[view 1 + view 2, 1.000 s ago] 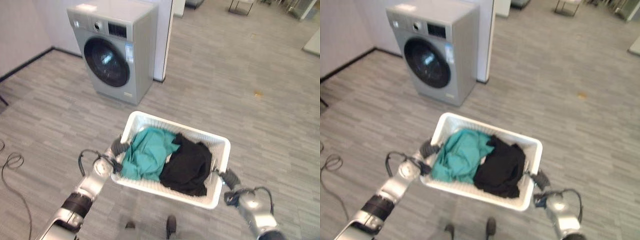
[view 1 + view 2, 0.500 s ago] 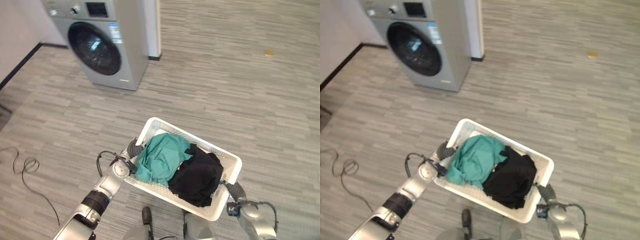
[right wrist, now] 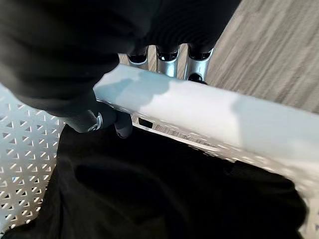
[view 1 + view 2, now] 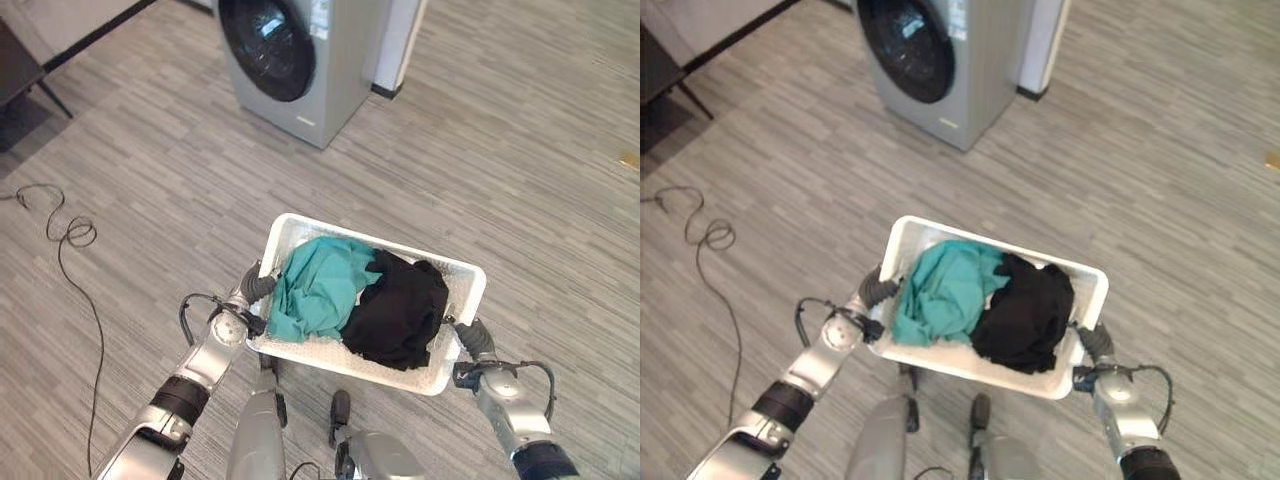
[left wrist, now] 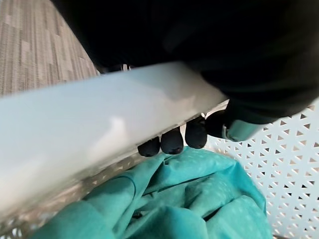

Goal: Grab the laundry basket,head to the washer,open it,put in the laundry and shut it.

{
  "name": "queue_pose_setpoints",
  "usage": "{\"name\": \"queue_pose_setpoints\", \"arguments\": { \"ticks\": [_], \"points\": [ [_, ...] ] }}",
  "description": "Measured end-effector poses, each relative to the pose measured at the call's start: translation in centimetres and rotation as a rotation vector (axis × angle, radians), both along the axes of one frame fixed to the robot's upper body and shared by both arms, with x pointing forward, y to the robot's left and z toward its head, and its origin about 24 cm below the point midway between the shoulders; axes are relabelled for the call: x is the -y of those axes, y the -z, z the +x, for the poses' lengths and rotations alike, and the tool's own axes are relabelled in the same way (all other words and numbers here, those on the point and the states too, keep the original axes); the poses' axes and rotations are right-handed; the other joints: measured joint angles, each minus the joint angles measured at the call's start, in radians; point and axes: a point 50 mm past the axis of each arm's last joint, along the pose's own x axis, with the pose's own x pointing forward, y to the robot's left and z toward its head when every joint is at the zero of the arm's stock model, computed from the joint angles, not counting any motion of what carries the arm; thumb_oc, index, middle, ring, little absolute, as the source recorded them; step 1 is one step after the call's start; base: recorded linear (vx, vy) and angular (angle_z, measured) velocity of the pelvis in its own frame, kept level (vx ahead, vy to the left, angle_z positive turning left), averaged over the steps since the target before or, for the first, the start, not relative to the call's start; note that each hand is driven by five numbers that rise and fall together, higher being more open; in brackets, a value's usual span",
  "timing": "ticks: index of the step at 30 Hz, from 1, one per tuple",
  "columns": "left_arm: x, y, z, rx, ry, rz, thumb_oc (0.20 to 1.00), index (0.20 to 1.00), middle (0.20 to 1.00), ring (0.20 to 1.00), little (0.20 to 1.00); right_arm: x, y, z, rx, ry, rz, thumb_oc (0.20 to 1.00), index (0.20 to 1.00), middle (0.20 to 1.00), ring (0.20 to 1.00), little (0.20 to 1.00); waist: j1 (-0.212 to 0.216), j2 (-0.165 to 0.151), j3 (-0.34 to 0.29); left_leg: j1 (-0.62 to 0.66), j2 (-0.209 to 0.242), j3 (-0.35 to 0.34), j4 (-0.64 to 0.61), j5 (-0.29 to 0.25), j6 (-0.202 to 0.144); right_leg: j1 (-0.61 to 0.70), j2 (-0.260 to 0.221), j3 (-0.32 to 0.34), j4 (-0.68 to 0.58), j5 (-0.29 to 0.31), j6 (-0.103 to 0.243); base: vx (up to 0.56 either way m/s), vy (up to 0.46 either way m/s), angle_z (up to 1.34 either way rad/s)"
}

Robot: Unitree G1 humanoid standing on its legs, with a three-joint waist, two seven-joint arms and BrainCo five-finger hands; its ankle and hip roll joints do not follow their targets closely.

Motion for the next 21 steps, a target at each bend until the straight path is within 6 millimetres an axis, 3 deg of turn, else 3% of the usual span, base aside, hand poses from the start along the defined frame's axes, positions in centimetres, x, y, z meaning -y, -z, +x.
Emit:
{"name": "queue_pose_setpoints", "arguments": {
  "ticks": [1, 2, 3, 4, 5, 6, 7, 8, 9, 10, 11, 12, 13, 14, 15, 16, 17, 18, 19, 20, 21],
  "points": [
    [0.0, 0.0, -0.2, 0.001, 0.002, -0.001, 0.200, 0.200, 0.200, 0.200, 0.200, 0.0, 0.0, -0.2, 0.002, 0.002, -0.002, 0.200, 0.200, 0.200, 0.200, 0.200, 0.002, -0.003, 0.000, 0.017, -0.020, 0.001, 0.041, -0.011, 0.023, 0.002, -0.014, 0.003, 0.034, -0.022, 0.011, 0.13, 0.124, -0.38],
    [0.0, 0.5, -0.8, -0.012, 0.005, -0.008, 0.200, 0.200, 0.200, 0.200, 0.200, 0.3, 0.0, -0.8, 0.001, -0.004, -0.017, 0.200, 0.200, 0.200, 0.200, 0.200, 0.002, 0.006, -0.014, 0.093, -0.056, 0.009, 0.044, 0.001, 0.070, 0.003, -0.043, 0.031, 0.126, -0.084, 0.039, 0.52, 0.445, -0.38],
    [-0.2, 0.6, -0.9, -0.014, -0.005, -0.015, 0.200, 0.200, 0.200, 0.200, 0.200, 0.0, 0.0, -1.2, 0.005, -0.012, -0.006, 0.200, 0.200, 0.200, 0.200, 0.200, -0.013, 0.004, -0.027, 0.133, -0.085, 0.025, 0.023, 0.017, 0.124, -0.035, -0.091, 0.040, 0.281, -0.142, 0.071, 0.37, 0.331, -0.39],
    [-0.2, 0.2, -0.7, 0.003, -0.007, -0.020, 0.200, 0.200, 0.200, 0.200, 0.200, 0.0, -0.1, -1.4, 0.008, -0.015, -0.003, 0.200, 0.200, 0.200, 0.200, 0.200, -0.016, 0.004, -0.027, 0.149, -0.096, 0.030, 0.020, 0.003, 0.144, -0.062, -0.122, 0.041, 0.382, -0.156, 0.074, 0.66, 0.515, -0.08],
    [-0.7, -0.4, -0.7, 0.021, -0.011, -0.017, 0.200, 0.200, 0.200, 0.200, 0.200, -0.4, -0.3, -1.9, 0.037, 0.001, 0.027, 0.200, 0.200, 0.200, 0.200, 0.200, -0.035, -0.001, -0.024, 0.185, -0.134, 0.053, 0.056, -0.068, 0.160, -0.196, -0.191, 0.060, 0.759, -0.085, 0.069, 0.38, 0.214, 0.02],
    [-0.8, -0.1, -1.0, 0.014, -0.021, -0.032, 0.200, 0.200, 0.200, 0.200, 0.200, -1.3, 0.3, -2.2, 0.032, 0.028, 0.068, 0.200, 0.200, 0.200, 0.200, 0.200, -0.055, -0.014, -0.035, 0.229, -0.170, 0.047, 0.051, -0.105, 0.201, -0.305, -0.249, 0.049, 0.993, -0.056, 0.047, 0.68, 0.287, -0.19],
    [-1.4, 0.2, -1.7, 0.011, -0.047, -0.044, 0.200, 0.200, 0.200, 0.200, 0.200, -1.6, 0.3, -2.0, 0.023, -0.002, 0.048, 0.200, 0.200, 0.200, 0.200, 0.200, -0.052, 0.013, -0.042, 0.253, -0.161, 0.047, 0.044, -0.156, 0.225, -0.362, -0.238, 0.049, 0.979, -0.084, 0.050, 0.41, 0.097, -0.54],
    [-1.9, 0.1, -1.9, 0.015, -0.065, -0.054, 0.200, 0.200, 0.200, 0.200, 0.200, -1.7, 0.2, -1.7, 0.021, -0.041, 0.035, 0.200, 0.200, 0.200, 0.200, 0.200, -0.054, 0.043, -0.028, 0.299, -0.155, 0.058, 0.026, -0.186, 0.244, -0.436, -0.210, 0.030, 0.872, -0.134, 0.074, 0.64, 0.080, -0.59],
    [-2.1, -0.1, -1.8, 0.023, -0.073, -0.056, 0.200, 0.200, 0.200, 0.200, 0.200, -1.7, 0.1, -1.5, 0.019, -0.056, 0.027, 0.200, 0.200, 0.200, 0.200, 0.200, -0.065, 0.070, -0.024, 0.324, -0.145, 0.053, 0.018, -0.182, 0.215, -0.477, -0.154, 0.022, 0.656, -0.130, 0.073, 0.55, 0.001, 0.06],
    [-1.5, -0.1, -1.7, 0.020, -0.059, -0.069, 0.200, 0.200, 0.200, 0.200, 0.200, -1.7, 0.9, -2.1, -0.016, -0.050, 0.029, 0.200, 0.200, 0.200, 0.200, 0.200, -0.100, 0.059, -0.027, 0.376, -0.160, 0.018, -0.008, -0.221, 0.224, -0.506, -0.116, 0.015, 0.463, -0.101, 0.091, 0.86, -0.029, 0.38],
    [-1.7, 0.0, -1.8, 0.026, -0.071, -0.079, 0.200, 0.200, 0.200, 0.200, 0.200, -2.0, 1.2, -2.4, -0.033, -0.065, 0.026, 0.200, 0.200, 0.200, 0.200, 0.200, -0.090, 0.034, -0.041, 0.386, -0.181, 0.017, 0.013, -0.271, 0.217, -0.571, -0.112, -0.015, 0.409, -0.064, 0.104, 0.70, -0.082, 0.52],
    [-2.0, 0.3, -1.8, 0.011, -0.080, -0.069, 0.200, 0.200, 0.200, 0.200, 0.200, -2.3, 1.7, -2.5, -0.049, -0.065, 0.036, 0.200, 0.200, 0.200, 0.200, 0.200, -0.095, 0.007, -0.042, 0.437, -0.198, 0.007, 0.013, -0.310, 0.199, -0.563, -0.109, -0.056, 0.220, -0.046, 0.138, 0.65, -0.113, 0.37],
    [-1.7, 0.6, -1.8, -0.005, -0.083, -0.070, 0.200, 0.200, 0.200, 0.200, 0.200, -2.2, 1.9, -2.6, -0.062, -0.062, 0.033, 0.200, 0.200, 0.200, 0.200, 0.200, -0.101, -0.001, -0.050, 0.472, -0.202, -0.008, 0.010, -0.335, 0.168, -0.563, -0.094, -0.067, 0.140, -0.024, 0.141, 0.31, -0.082, 0.84],
    [-0.9, 1.1, -1.9, -0.024, -0.066, -0.074, 0.200, 0.200, 0.200, 0.200, 0.200, -1.7, 2.4, -3.3, -0.088, -0.046, 0.030, 0.200, 0.200, 0.200, 0.200, 0.200, -0.118, 0.009, -0.056, 0.524, -0.189, -0.055, 0.021, -0.354, 0.137, -0.541, -0.075, -0.043, 0.169, 0.006, 0.105, 0.39, -0.190, 1.46],
    [-0.1, 1.6, -2.0, -0.043, -0.030, -0.063, 0.200, 0.200, 0.200, 0.200, 0.200, -1.2, 3.2, -4.7, -0.125, -0.019, 0.032, 0.200, 0.200, 0.200, 0.200, 0.200, -0.142, -0.018, -0.077, 0.554, -0.207, -0.086, 0.085, -0.371, 0.103, -0.473, -0.080, 0.020, 0.196, 0.063, 0.042, 0.34, -0.239, 1.75],
    [0.5, 2.2, -2.1, -0.064, -0.024, -0.077, 0.200, 0.200, 0.200, 0.200, 0.200, -0.8, 3.4, -5.0, -0.141, -0.014, 0.025, 0.200, 0.200, 0.200, 0.200, 0.200, -0.140, -0.024, -0.088, 0.531, -0.184, -0.083, 0.225, -0.375, 0.038, -0.419, -0.069, 0.067, 0.180, 0.243, -0.040, 0.34, -0.237, 1.50],
    [0.9, 3.1, -2.2, -0.094, -0.051, -0.104, 0.200, 0.200, 0.200, 0.200, 0.200, -0.6, 3.8, -5.1, -0.156, 0.005, 0.028, 0.200, 0.200, 0.200, 0.200, 0.200, -0.127, -0.015, -0.093, 0.481, -0.164, -0.078, 0.403, -0.326, -0.043, -0.384, -0.056, 0.045, 0.222, 0.209, -0.043, 0.38, -0.273, 1.12],
    [1.9, 4.0, -2.5, -0.125, -0.058, -0.137, 0.200, 0.200, 0.200, 0.200, 0.200, 0.4, 3.9, -5.8, -0.166, 0.054, 0.036, 0.200, 0.200, 0.200, 0.200, 0.200, -0.116, 0.015, -0.116, 0.279, -0.091, -0.069, 0.806, -0.133, -0.093, -0.330, -0.030, 0.018, 0.199, 0.196, -0.060, 0.28, -0.187, 0.48],
    [1.4, 4.1, -2.9, -0.127, -0.059, -0.132, 0.200, 0.200, 0.200, 0.200, 0.200, 0.4, 3.8, -5.1, -0.153, 0.039, 0.027, 0.200, 0.200, 0.200, 0.200, 0.200, -0.090, 0.015, -0.128, 0.189, -0.073, -0.055, 0.893, -0.141, -0.067, -0.298, -0.007, 0.042, 0.201, 0.141, -0.089, 0.41, -0.223, 0.06],
    [0.9, 4.0, -3.0, -0.123, -0.058, -0.119, 0.200, 0.200, 0.200, 0.200, 0.200, 0.3, 3.4, -4.3, -0.135, 0.030, 0.026, 0.200, 0.200, 0.200, 0.200, 0.200, -0.073, 0.010, -0.126, 0.119, -0.042, -0.026, 0.957, -0.148, 0.003, -0.269, 0.012, 0.057, 0.190, 0.130, -0.088, 0.32, -0.059, -0.61],
    [-0.1, 3.9, -3.1, -0.124, -0.072, -0.096, 0.200, 0.200, 0.200, 0.200, 0.200, -0.2, 2.8, -3.2, -0.101, 0.012, 0.029, 0.200, 0.200, 0.200, 0.200, 0.200, -0.067, 0.000, -0.128, 0.061, -0.035, -0.016, 0.906, -0.167, 0.032, -0.201, 0.026, 0.081, 0.159, 0.123, -0.097, 0.40, -0.037, -0.51]
  ]
}}
